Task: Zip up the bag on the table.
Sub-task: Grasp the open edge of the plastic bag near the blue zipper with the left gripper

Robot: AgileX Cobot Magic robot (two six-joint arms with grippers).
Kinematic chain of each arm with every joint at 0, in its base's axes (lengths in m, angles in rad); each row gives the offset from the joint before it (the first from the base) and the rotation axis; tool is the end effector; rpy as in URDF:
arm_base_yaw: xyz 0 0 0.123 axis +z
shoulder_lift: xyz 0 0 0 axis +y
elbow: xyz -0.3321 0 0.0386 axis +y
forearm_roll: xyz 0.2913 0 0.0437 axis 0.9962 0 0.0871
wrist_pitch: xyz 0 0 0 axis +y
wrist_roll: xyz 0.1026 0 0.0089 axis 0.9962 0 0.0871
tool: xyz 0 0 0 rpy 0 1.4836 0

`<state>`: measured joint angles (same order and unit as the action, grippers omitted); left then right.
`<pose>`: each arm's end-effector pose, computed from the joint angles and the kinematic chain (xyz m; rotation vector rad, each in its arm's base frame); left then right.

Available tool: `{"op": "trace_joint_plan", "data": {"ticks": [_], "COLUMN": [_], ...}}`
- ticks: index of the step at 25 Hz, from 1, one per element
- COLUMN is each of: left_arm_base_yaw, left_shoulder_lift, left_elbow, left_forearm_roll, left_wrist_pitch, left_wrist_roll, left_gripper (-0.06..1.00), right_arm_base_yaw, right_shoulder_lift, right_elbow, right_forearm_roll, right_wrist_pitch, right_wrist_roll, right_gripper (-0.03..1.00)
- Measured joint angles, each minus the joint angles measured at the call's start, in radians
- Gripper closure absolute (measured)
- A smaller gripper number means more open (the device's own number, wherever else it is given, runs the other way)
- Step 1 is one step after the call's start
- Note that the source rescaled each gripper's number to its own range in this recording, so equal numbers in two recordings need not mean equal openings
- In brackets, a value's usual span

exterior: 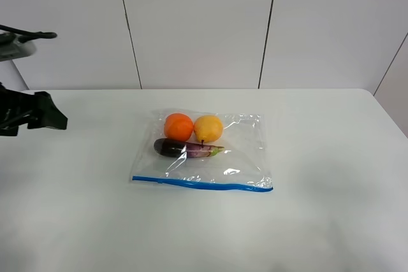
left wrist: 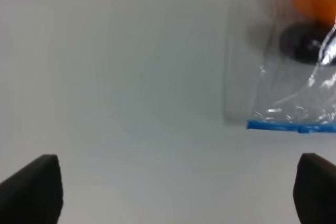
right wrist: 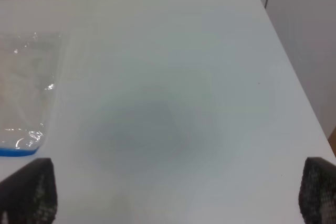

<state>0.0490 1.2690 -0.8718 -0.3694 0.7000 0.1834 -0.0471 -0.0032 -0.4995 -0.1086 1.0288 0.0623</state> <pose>0.2806 -0.0102 0.2962 -0.1030 2.5353 -0.3205 -0.0056 -0.0093 0.2958 0.1128 2.0039 -0.1195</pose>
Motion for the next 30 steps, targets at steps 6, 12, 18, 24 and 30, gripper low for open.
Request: {"op": "trace_joint_plan", "data": {"ticks": [6, 12, 18, 24, 30], "left_arm_base_yaw": [0.000, 0.000, 0.000, 0.000, 0.000], "left_shoulder_lift": [0.280, 0.493, 0.647, 0.746, 0.764], "left_elbow": [-0.084, -0.130, -0.135, -0.136, -0.137], "left_forearm_roll": [-0.252, -0.437, -0.576, -0.711, -0.731], "left_wrist_pitch": [0.017, 0.088, 0.172, 0.231, 0.217], "left_wrist_roll": [0.246, 0.480, 0.653, 0.788, 0.820], "left_gripper": [-0.06, -0.06, -0.06, -0.06, -0.06], "right_arm_base_yaw": [0.000, 0.000, 0.000, 0.000, 0.000], "right_shoulder_lift": [0.000, 0.000, 0.000, 0.000, 0.000], "right_elbow": [0.000, 0.000, 0.000, 0.000, 0.000], "right_forearm_roll": [0.000, 0.000, 0.000, 0.000, 0.000], "right_wrist_pitch": [0.000, 0.000, 0.000, 0.000, 0.000], "right_wrist_roll": [0.000, 0.000, 0.000, 0.000, 0.000], "right_gripper": [-0.03, -0.03, -0.03, -0.03, -0.03]}}
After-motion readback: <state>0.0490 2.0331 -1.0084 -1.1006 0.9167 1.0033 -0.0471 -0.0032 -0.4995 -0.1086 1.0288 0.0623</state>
